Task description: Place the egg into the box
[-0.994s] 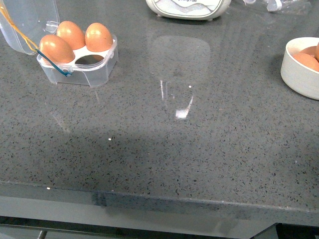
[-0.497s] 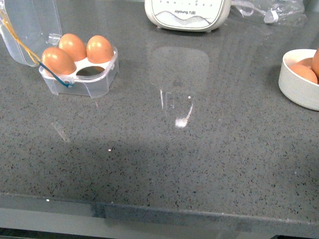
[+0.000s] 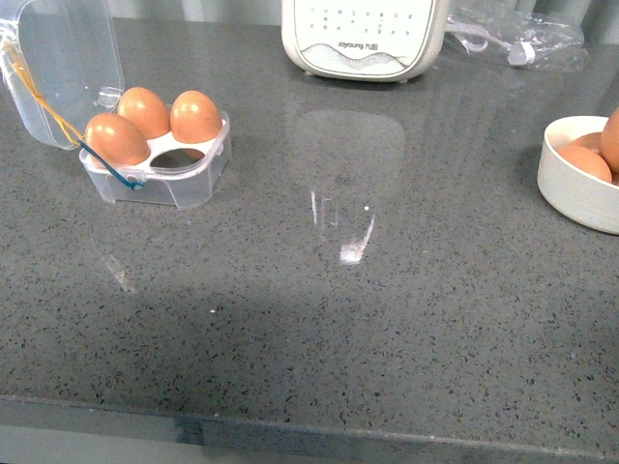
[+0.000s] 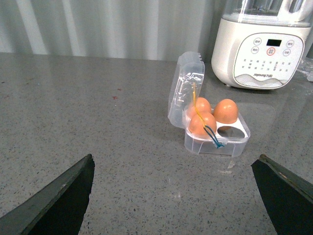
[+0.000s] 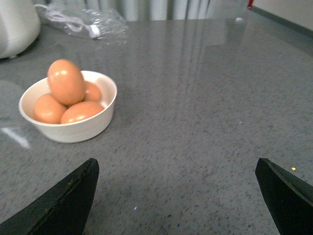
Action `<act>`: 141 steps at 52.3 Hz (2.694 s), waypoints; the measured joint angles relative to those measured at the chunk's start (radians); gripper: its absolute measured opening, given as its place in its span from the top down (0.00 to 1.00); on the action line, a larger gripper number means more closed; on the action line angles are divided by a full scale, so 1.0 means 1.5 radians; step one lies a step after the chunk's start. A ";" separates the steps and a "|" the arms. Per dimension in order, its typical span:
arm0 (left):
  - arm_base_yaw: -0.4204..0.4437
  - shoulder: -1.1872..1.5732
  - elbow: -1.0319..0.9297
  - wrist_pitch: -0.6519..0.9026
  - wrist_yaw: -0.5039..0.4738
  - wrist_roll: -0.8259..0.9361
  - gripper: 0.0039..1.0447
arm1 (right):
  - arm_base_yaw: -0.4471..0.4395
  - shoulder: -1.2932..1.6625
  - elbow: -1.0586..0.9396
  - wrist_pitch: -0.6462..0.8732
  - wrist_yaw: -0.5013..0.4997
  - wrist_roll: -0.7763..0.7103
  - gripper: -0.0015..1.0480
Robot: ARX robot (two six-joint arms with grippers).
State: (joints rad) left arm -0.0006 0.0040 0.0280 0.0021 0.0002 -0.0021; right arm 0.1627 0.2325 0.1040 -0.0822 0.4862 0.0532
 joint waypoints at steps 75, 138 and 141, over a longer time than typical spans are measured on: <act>0.000 0.000 0.000 0.000 -0.001 0.000 0.06 | -0.124 0.837 0.450 0.197 -0.444 -0.064 0.07; 0.000 0.000 0.000 0.000 -0.001 0.000 0.06 | -0.130 0.885 0.406 0.282 -0.473 -0.061 0.53; 0.000 0.000 0.000 0.000 -0.001 0.000 0.06 | -0.119 0.869 0.405 0.281 -0.470 -0.061 0.53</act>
State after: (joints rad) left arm -0.0006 0.0036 0.0280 0.0021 -0.0006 -0.0021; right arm -0.0154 1.5364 0.7116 0.3393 -0.2184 -0.0376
